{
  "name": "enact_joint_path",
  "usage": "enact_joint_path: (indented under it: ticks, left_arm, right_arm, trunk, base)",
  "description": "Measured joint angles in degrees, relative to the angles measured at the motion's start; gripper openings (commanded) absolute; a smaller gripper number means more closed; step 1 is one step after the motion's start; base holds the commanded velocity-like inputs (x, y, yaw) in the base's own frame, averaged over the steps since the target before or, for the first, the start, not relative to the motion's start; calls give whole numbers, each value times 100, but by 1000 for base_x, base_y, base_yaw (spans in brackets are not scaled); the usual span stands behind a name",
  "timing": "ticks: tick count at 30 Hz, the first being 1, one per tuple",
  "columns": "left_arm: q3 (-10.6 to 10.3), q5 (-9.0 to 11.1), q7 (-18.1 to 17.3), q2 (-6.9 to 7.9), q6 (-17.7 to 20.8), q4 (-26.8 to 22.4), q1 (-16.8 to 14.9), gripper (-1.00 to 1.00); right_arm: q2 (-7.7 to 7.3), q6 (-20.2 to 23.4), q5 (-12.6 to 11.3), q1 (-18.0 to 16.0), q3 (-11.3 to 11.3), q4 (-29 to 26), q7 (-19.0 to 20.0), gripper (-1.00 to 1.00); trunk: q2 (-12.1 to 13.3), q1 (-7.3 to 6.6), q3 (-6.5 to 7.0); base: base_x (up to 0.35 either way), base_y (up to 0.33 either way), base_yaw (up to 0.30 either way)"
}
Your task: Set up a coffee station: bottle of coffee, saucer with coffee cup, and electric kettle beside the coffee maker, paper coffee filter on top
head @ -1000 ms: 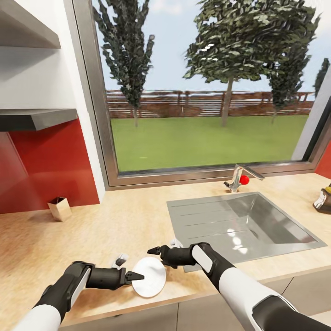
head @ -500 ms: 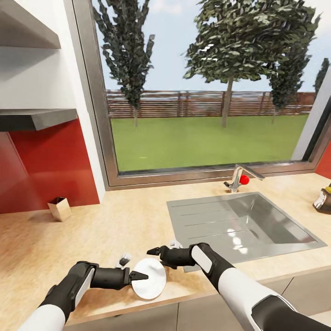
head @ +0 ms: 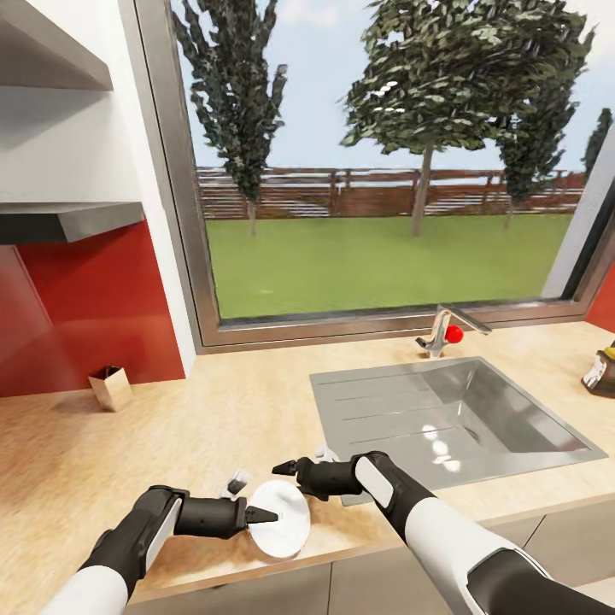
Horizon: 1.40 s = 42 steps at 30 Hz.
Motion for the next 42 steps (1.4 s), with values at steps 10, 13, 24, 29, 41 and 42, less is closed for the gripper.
enact_joint_path:
  ticks: [10, 13, 24, 29, 41, 42]
  left_arm:
    - [16, 78, 1, -4, 98, -5, 0, -100]
    - [19, 77, 4, -4, 99, -5, 0, -100]
    - [27, 56, -7, 7, 79, -26, -1, -100]
    - [52, 23, -47, 65, 67, -58, -6, -100]
    - [294, 174, -361, 298, 86, -72, -101, -100]
    - [296, 268, -568, 406, 90, -78, -110, -100]
  right_arm:
    - [0, 3, -8, 0, 1, 0, 0, 100]
    - [0, 3, -8, 0, 1, 0, 0, 100]
    - [-10, 20, -16, 2, 12, -16, -1, 100]
    - [-29, 0, 46, 3, 23, -181, -10, 100]
    - [-279, -17, 28, 2, -23, -1387, -21, 100]
    - [-370, -46, 23, 1, -30, -1868, -22, 100]
  trunk:
    - [-1, 0, 0]
    - [-1, 0, 0]
    - [0, 0, 0]
    - [1, 0, -1]
    - [0, 0, 0]
    - [0, 0, 0]
  base:
    - [0, 0, 0]
    - [0, 0, 0]
    - [0, 0, 0]
    - [0, 0, 0]
    - [0, 0, 0]
    - [0, 0, 0]
